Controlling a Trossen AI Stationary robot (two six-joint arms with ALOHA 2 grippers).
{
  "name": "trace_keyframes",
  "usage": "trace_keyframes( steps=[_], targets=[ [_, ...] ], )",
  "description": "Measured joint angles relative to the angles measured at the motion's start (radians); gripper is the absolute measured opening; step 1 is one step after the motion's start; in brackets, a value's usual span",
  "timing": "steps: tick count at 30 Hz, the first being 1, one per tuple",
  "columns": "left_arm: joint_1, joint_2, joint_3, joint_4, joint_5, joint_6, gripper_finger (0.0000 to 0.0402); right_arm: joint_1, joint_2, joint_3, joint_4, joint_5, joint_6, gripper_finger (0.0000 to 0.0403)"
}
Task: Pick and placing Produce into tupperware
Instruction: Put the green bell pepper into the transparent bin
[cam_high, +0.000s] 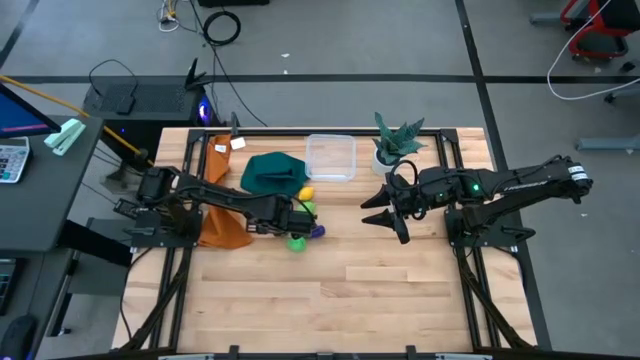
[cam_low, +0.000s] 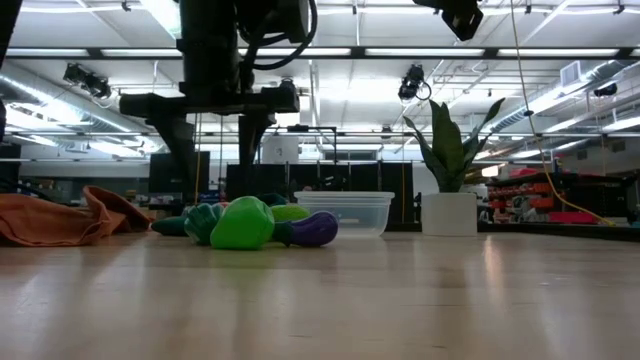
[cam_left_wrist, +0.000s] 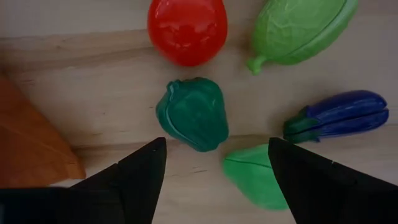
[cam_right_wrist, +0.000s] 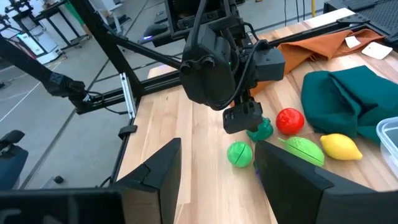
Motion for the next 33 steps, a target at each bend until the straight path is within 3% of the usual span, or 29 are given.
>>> trace_keyframes(
  steps=[25,28,33],
  targets=[
    [-0.001,0.020,0.000,-0.058,-0.052,-0.082,0.0292,0.000,0.000,0.000,-0.014,-0.027,0.001,0.0167],
    [-0.001,0.031,0.001,-0.034,-0.052,-0.088,0.0305,0.000,0.000,0.000,-0.018,-0.032,0.001,0.0167],
    [-0.001,0.068,0.000,-0.071,-0.027,-0.142,0.0363,0.000,0.000,0.000,-0.023,-0.033,0.001,0.0167]
  ],
)
